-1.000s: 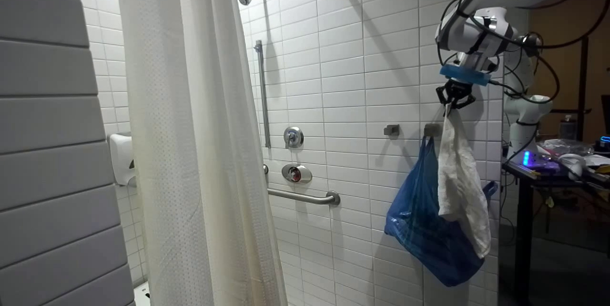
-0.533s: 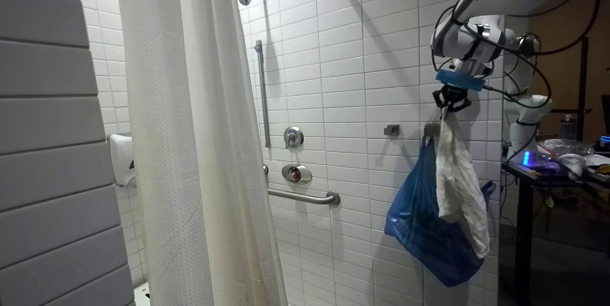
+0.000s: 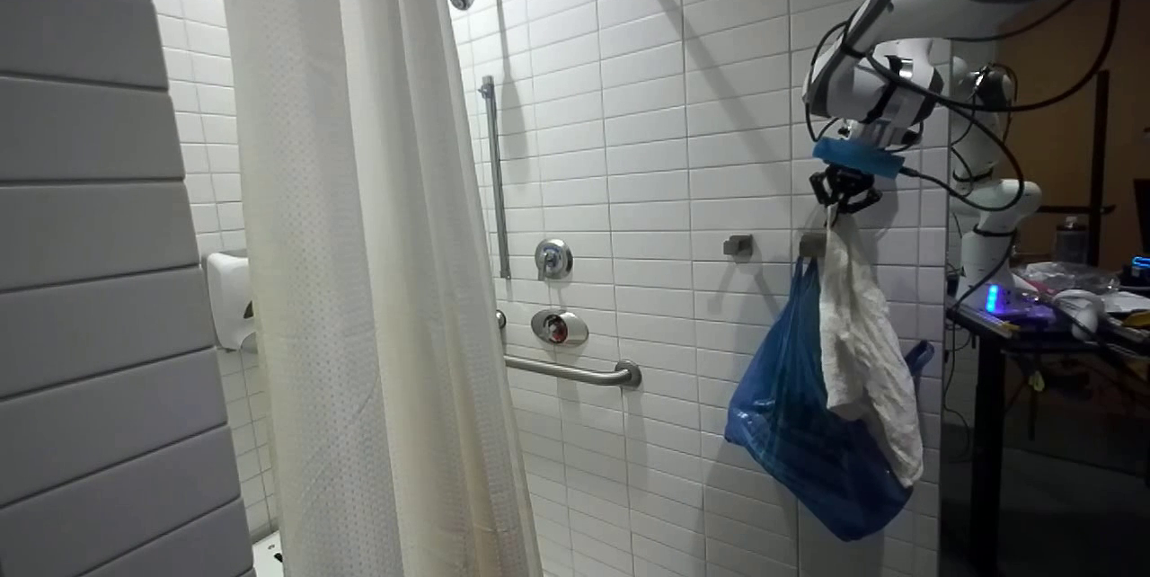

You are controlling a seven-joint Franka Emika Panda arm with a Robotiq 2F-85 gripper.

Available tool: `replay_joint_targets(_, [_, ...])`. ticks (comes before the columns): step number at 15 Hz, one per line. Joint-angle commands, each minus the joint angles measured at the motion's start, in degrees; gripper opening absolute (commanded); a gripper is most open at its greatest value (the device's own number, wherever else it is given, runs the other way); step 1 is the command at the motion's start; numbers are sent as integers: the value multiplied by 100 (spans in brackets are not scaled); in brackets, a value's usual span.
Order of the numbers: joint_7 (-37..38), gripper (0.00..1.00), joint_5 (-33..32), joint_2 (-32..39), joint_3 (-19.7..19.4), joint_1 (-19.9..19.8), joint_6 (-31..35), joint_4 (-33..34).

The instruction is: Put the white towel in the plastic

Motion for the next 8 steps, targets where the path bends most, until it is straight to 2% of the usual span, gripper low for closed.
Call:
replay_joint_targets(1, [478, 1, -286, 201, 3, 85, 358, 98])
replay_joint_targets(3, [615, 1, -359, 281, 19, 101, 418, 94])
replay_joint_targets(4, [641, 10, -318, 289, 51, 91, 412, 73])
replay_joint_targets(5, [694, 29, -333, 321, 54, 110, 495, 54])
replay_joint_targets(8, [705, 46, -334, 356, 92, 121, 575, 18])
